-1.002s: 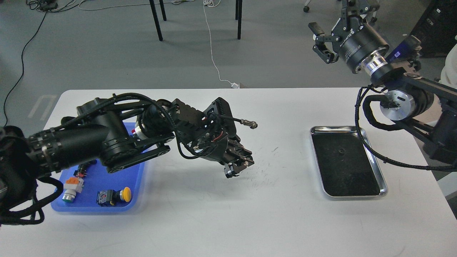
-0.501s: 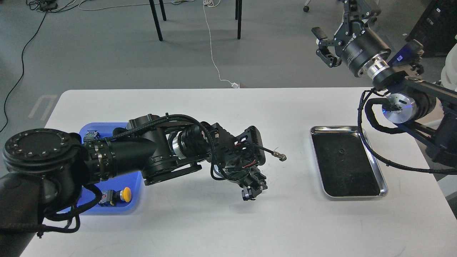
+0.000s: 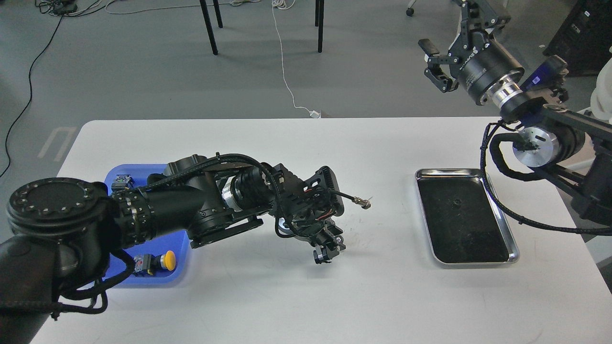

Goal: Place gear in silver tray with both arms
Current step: 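Carry the gear to the table center and release it, then withdraw the left arm back over the blue tray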

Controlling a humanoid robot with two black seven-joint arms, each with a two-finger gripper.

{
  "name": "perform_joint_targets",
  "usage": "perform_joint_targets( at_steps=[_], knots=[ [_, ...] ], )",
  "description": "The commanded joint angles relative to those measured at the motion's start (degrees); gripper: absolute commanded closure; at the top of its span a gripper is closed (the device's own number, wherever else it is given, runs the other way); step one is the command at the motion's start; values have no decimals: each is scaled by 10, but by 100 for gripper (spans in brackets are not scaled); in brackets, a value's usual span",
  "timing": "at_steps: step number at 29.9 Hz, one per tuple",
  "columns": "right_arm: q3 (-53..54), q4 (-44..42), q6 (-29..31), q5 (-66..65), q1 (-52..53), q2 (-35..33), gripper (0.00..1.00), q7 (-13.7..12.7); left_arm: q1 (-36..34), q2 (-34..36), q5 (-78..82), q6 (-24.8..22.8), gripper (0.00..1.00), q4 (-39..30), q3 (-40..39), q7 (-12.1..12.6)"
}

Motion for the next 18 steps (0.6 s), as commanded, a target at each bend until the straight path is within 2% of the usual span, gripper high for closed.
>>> perform_joint_targets(
  at_steps=[1,3,6,9,12,18],
  knots=[
    [0,0,2,-2,0,-10,1,0,1,0,0,0,19,-8,-7,0],
    [0,1,3,-2,0,-13,1,0,0,0,0,0,18,-10,-10,0],
    [-1,3,8,-5,-1,-23,1,0,-3,37,0,5,14,-19,-22,0],
    [-16,5,13,-8,-2,-38,1,0,-4,86,0,8,12,-37,-69,0],
    [-68,17,39,-69,-2,-61,1,0,12,156,-117,9,7,-64,-135,0],
    [-140,39,68,-266,0,-72,1,0,125,255,-460,27,2,-124,-245,0]
  ],
)
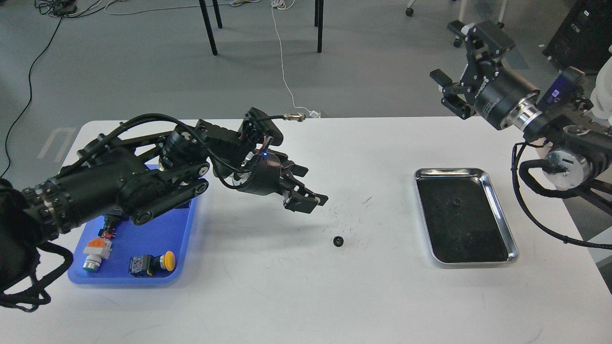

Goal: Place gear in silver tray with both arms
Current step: 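Withdraw the left arm back over the blue tray, then reach the right gripper to the gear on the table and grasp it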

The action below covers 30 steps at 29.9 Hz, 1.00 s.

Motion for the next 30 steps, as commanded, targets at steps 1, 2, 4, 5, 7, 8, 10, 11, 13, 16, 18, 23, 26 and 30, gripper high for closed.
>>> perform_joint_targets(
  at_steps=[1,2,4,5,7,8,10,11,13,16,18,23,26,30],
  knots=[
    [-39,16,7,-133,6,-2,1,0,88,54,-234,11,2,-44,-76,0],
    [-48,19,9,-168,9,-3,1,0,112,62,-292,13,2,-52,-94,0],
    [-68,21,19,-249,21,-4,1,0,154,76,-389,15,2,-63,-132,0],
    [-85,21,27,-292,36,-4,1,0,174,79,-423,15,2,-64,-152,0],
    [-140,20,40,-359,78,3,1,0,216,82,-457,16,2,-64,-193,0],
    [-179,19,42,-388,106,14,1,0,236,80,-465,16,2,-64,-221,0],
    [-255,17,42,-427,163,48,1,0,261,77,-472,15,2,-66,-268,0],
    [-295,17,42,-440,191,68,1,0,270,77,-475,15,2,-68,-288,0],
    [-350,15,41,-453,229,100,1,0,283,76,-491,14,2,-69,-312,0],
    [-393,9,38,-471,256,157,1,0,298,75,-544,11,2,-69,-331,0],
    [-412,-8,35,-496,267,197,1,0,303,73,-581,12,2,-70,-342,0],
    [-491,-54,-10,-535,282,305,2,0,304,72,-592,12,2,-72,-351,5],
    [-536,-69,-63,-534,282,353,4,0,304,72,-592,11,2,-72,-352,6],
    [-567,-70,-121,-532,274,386,6,0,304,71,-592,13,2,-72,-355,4]
  ],
)
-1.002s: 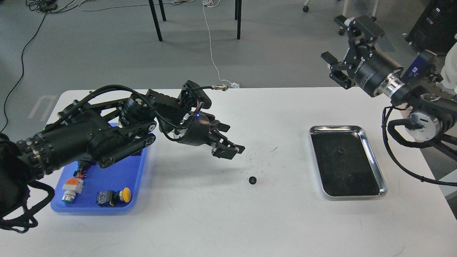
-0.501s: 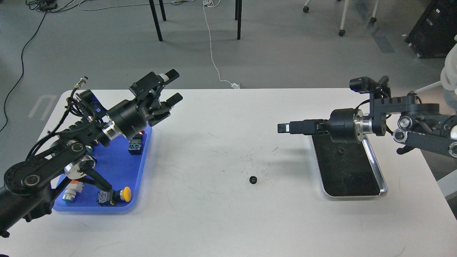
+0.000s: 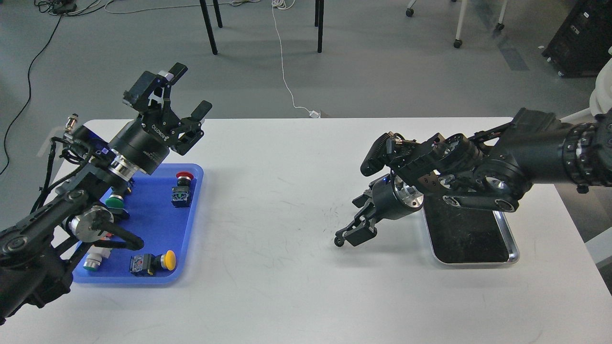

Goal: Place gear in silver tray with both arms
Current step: 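Reach the right gripper to the gear on the table and grasp it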

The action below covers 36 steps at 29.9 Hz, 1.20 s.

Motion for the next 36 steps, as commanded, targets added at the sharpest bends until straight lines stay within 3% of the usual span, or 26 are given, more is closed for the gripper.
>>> perform_joint_targets(
  at_steps=[1,11,15,25,30,33,36],
  knots=[
    [-20,-2,-42,1,-7,21,6,0,0,0,0,2,2,0,-3,-2],
    [-31,-24,-90,2,-65,35,10,0,3,-4,0,-2,2,0,-3,-1],
    [-31,-30,-99,2,-71,37,36,0,3,-4,0,-3,2,0,-5,0],
    [-33,-30,-99,2,-71,38,40,0,3,-5,0,-3,2,0,-5,1],
    [-33,-30,-97,1,-70,38,54,0,4,-6,0,-3,2,0,-4,2],
    [-33,-30,-97,1,-68,38,70,0,4,-7,0,-3,2,0,-4,3],
    [-37,-30,-97,1,-65,38,73,0,4,-8,0,-3,2,0,-4,4]
  ],
)
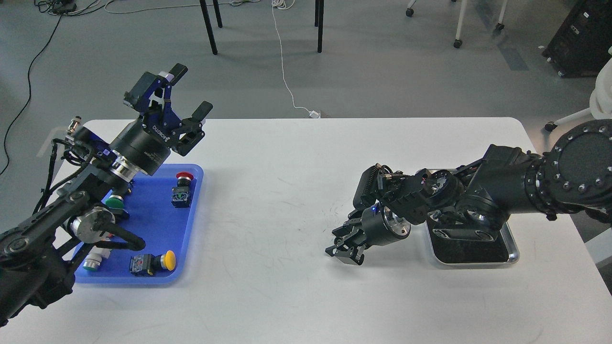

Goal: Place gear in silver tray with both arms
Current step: 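Reach the right gripper to the gear on the table and grasp it, then carry the gear into the silver tray and release it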

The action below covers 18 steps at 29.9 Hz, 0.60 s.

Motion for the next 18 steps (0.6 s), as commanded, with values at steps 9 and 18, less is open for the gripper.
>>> perform_joint_targets(
  at_steps=[9,18],
  knots=[
    [-12,1,2,2,4,-1,82,0,0,-2,0,0,2,0,0,1],
    [-6,32,2,11,72,-64,81,0,0,-2,0,0,2,0,-1,0]
  ],
)
